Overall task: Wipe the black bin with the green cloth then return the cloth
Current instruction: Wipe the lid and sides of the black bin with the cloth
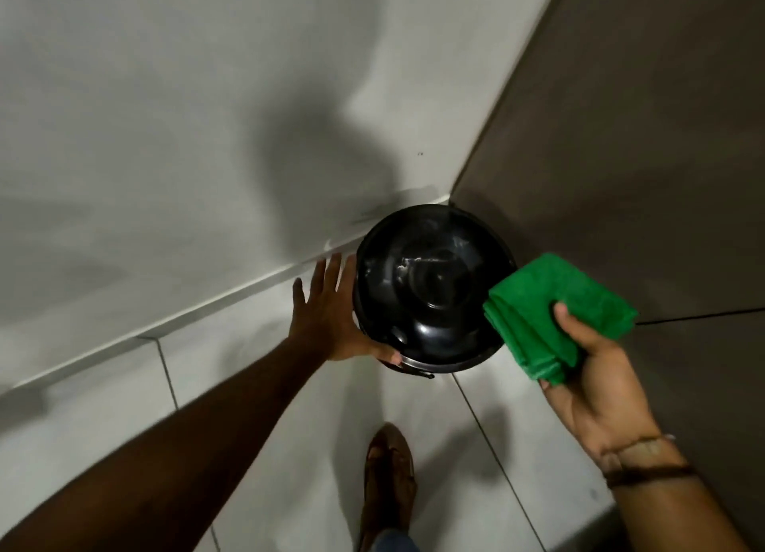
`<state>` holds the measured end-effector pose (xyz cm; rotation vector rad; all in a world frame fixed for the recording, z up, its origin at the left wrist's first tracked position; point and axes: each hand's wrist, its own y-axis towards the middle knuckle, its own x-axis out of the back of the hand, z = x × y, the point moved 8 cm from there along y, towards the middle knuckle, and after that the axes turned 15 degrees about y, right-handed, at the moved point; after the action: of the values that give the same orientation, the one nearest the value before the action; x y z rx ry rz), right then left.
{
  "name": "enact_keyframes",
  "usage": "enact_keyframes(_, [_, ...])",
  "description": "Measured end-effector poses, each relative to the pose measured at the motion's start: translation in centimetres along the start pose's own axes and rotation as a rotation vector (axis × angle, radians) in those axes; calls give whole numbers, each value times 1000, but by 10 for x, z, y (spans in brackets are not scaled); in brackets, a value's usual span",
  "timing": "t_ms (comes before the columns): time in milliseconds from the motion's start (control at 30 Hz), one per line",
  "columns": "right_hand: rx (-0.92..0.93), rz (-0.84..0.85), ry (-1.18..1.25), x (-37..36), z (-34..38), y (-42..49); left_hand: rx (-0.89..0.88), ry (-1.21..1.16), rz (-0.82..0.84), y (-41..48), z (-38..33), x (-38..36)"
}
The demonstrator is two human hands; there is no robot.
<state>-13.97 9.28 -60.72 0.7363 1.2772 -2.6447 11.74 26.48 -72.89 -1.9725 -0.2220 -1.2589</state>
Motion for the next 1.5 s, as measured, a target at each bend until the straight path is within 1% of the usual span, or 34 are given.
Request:
enact_keyframes(200, [133, 164, 13, -21, -2, 62, -86, 66, -108, 21, 5, -6])
enact_keyframes(367, [270, 219, -49, -31, 5, 81, -111, 67, -145, 28, 9, -11])
enact_keyframes(433, [397, 253, -111, -42, 16, 79, -113, 63, -152, 31, 10, -13])
enact_keyframes(500, [570, 271, -218, -56, 30, 77, -120, 57, -150, 34, 10, -15])
enact_keyframes(533, [665, 271, -308, -62, 36, 76, -121, 57, -153, 35, 11, -17])
enact_keyframes(567, [774, 252, -453, -67, 40, 76, -128, 62, -156, 37, 11, -18])
enact_keyframes(633, [966, 141, -938, -81, 38, 76, -123, 84, -147, 38, 12, -17])
enact_keyframes(667, [1013, 99, -1181, -86, 27, 77, -122, 83, -146, 38, 13, -17])
enact_keyframes(700, [997, 103, -1369, -87, 9, 82, -119, 73, -140, 38, 13, -17])
enact_keyframes(767, [939, 175, -1643, -85, -34, 91, -119, 40, -138, 38, 14, -17])
enact_keyframes(800, [930, 194, -1746, -81, -50, 98, -115, 22, -139, 39, 13, -16])
enact_keyframes(833, [938, 194, -1800, -78, -61, 102, -115, 4, -143, 40, 13, -17])
enact_keyframes(933, [944, 199, -1771, -79, -67, 111, -119, -36, -137, 41, 13, -18])
enact_keyframes(1000, [988, 262, -1797, -91, -76, 113, -122, -68, -140, 41, 13, -18])
enact_keyframes(1067, [1016, 387, -1844, -108, -96, 109, -116, -89, -143, 39, 13, -16])
enact_keyframes(1167, [1054, 636, -1904, -123, -133, 93, -109, -75, -129, 38, 11, -17])
enact_keyframes(1233, [1056, 763, -1900, -121, -147, 82, -108, -46, -131, 38, 11, -17])
enact_keyframes(1300, [1038, 853, -1879, -107, -153, 71, -104, -35, -136, 39, 11, -18])
enact_keyframes(1400, [1067, 923, -1902, -85, -163, 54, -130, -45, -132, 41, 14, -22])
enact_keyframes(1500, [1139, 934, -1971, -80, -169, 47, -147, -33, -117, 41, 15, -24])
